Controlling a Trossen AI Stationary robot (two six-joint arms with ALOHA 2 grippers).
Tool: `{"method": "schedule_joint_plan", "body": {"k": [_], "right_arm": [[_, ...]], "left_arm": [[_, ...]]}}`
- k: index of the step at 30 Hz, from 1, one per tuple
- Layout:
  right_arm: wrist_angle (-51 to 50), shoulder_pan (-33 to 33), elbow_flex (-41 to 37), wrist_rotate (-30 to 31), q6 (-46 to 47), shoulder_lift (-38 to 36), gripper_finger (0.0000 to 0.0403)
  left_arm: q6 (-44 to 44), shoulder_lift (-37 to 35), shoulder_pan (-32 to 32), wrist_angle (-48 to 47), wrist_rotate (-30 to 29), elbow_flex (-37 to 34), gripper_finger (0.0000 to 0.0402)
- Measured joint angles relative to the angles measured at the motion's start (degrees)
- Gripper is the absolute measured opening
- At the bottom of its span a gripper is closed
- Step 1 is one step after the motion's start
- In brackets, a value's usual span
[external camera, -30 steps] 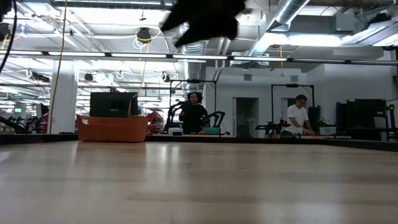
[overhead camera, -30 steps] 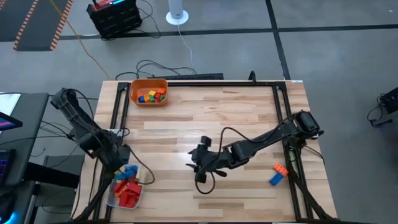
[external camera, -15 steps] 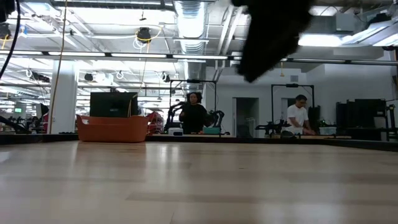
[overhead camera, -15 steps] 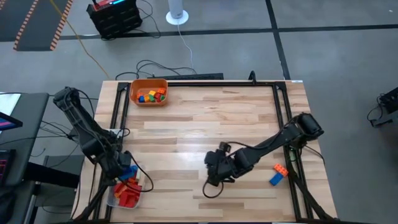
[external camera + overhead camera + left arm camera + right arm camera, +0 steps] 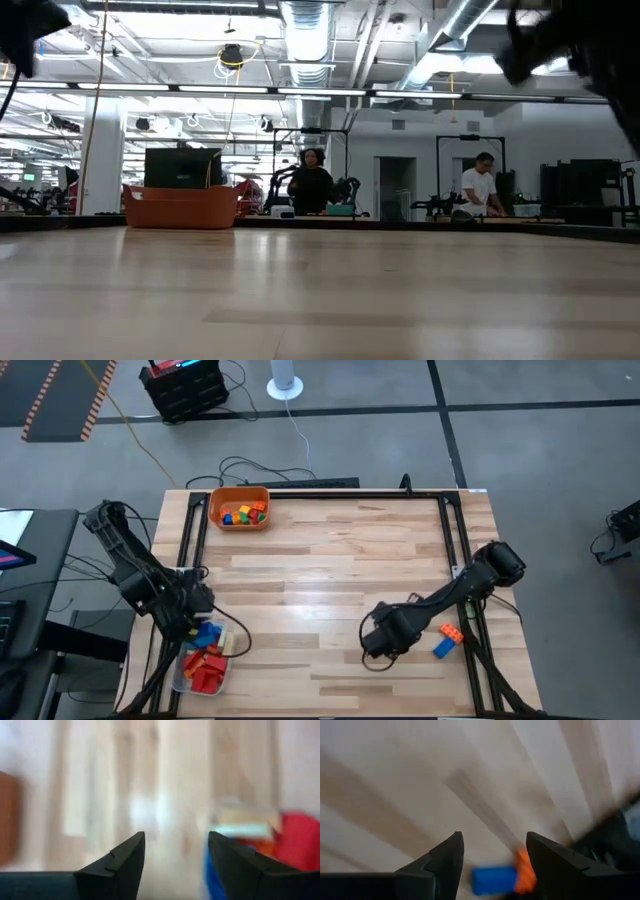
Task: Sort blocks by size
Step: Put the large orange game piece into the transparent bin
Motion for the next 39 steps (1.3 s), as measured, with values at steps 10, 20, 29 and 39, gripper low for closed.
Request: {"method": "schedule_joint_plan", "body": {"k": [10, 20, 29, 39], "right_arm": [[2.8, -3.5, -16.2, -16.4, -5.2, -2.1, 0.0248], [13.7, -4.4, -32.2, -19.3, 4.5, -19.6, 0.0248], [16.7, -2.5, -40.6, -23.9, 8.8, -23.0, 0.0248], [24.2, -2.3, -45.4, -25.6, 9.4, -23.0, 0.0248]], "left_arm": [[3.2, 0.0, 0.0, 1.3, -8.0, 0.0, 0.0212], [4.1, 0.0, 0.0, 1.3, -8.0, 0.0, 0.0212], [4.1, 0.0, 0.0, 1.4, -8.5, 0.0, 0.0212], [3.8, 0.0, 0.0, 1.4, -8.5, 0.0, 0.0212]]}}
